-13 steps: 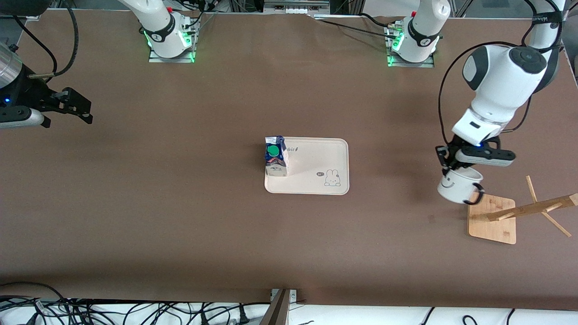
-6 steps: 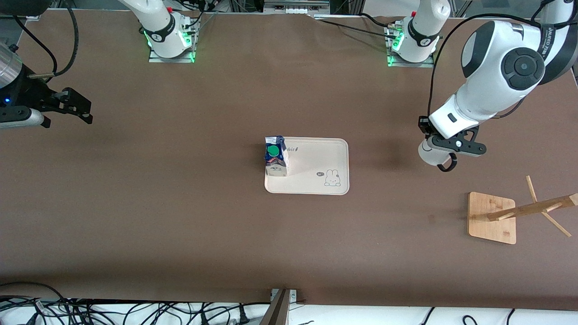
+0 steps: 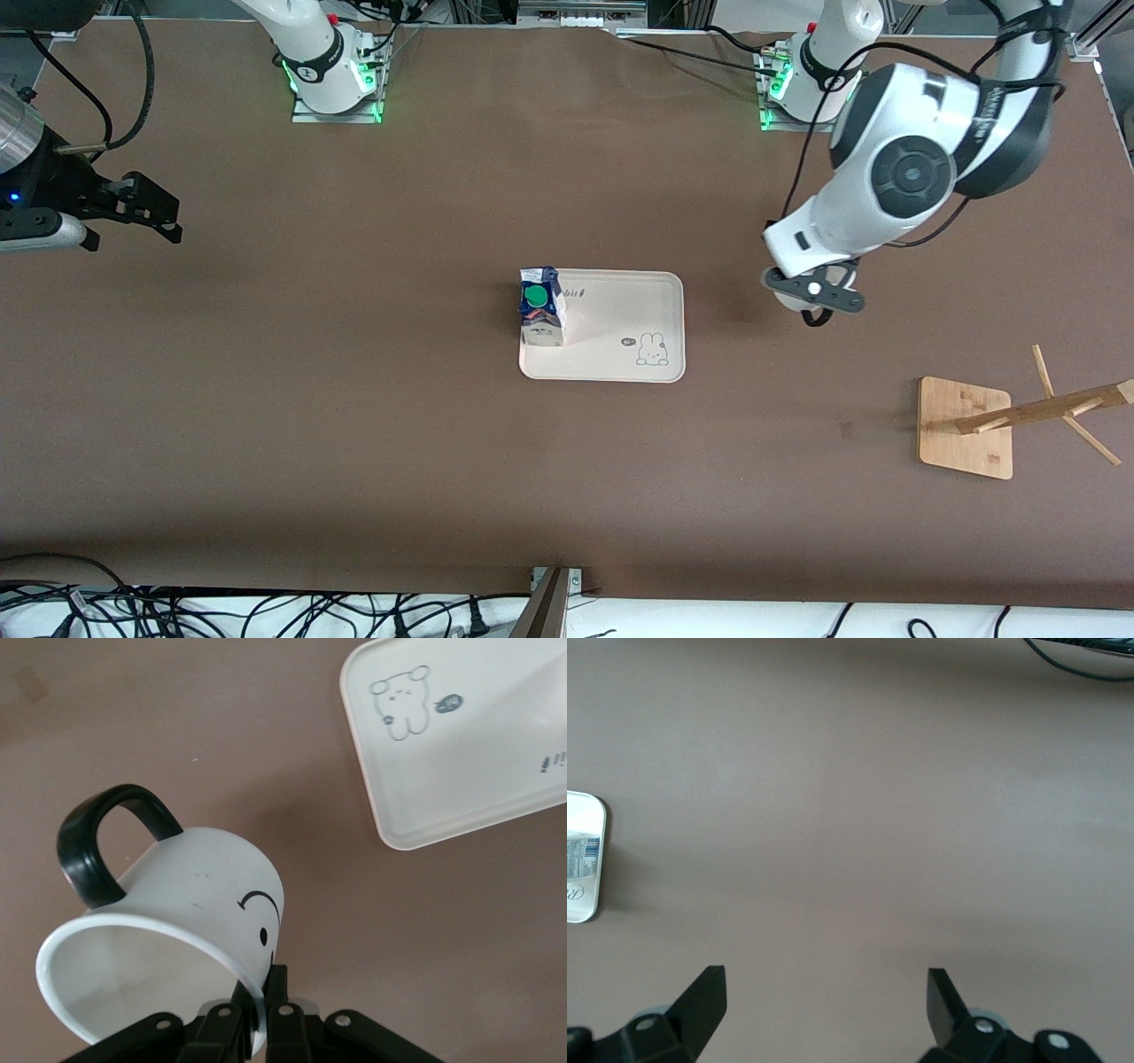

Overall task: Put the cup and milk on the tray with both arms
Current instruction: 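Carry the white mug over the tray with the left gripper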

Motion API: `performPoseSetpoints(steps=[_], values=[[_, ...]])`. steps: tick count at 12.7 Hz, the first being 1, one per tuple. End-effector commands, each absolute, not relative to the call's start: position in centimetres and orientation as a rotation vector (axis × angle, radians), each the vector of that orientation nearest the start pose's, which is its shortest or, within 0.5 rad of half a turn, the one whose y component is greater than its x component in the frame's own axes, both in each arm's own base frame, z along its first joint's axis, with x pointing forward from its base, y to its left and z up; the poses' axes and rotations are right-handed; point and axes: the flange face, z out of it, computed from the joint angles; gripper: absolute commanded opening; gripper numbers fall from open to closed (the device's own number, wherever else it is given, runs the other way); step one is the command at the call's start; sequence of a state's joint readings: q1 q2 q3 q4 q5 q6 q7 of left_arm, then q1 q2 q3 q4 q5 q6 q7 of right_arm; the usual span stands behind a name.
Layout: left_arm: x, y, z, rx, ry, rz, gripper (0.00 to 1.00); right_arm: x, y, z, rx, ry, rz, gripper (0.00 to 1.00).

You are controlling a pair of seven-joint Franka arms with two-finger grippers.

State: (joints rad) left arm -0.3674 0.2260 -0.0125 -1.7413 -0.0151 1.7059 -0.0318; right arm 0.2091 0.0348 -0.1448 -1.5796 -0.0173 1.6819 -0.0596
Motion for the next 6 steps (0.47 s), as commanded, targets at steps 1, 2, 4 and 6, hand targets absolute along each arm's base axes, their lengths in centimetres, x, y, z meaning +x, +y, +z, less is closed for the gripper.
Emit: performPoseSetpoints(steps=[1,2,4,6], values=[[55.9,-25.3,42.2,-2.989,0.552,0.419,0.0,57.7,3.8,61.5,-3.16,-0.2,-0.12,1.0],[55.9,-26.7,41.6,-2.988,0.543,0.426,0.0,57.6,3.8,61.6,-3.159,-0.202,-0.122,1.0],[56.0,-29.7,40.0,-2.987,0.481,0.429,0.0,57.7,3.9,61.6,-3.16,-0.202,-0.122,1.0],[55.1,-32.8,37.5,-2.962,0.5,0.46,0.0,57.6,3.9,61.6,-3.159,-0.204,-0.122,1.0]])
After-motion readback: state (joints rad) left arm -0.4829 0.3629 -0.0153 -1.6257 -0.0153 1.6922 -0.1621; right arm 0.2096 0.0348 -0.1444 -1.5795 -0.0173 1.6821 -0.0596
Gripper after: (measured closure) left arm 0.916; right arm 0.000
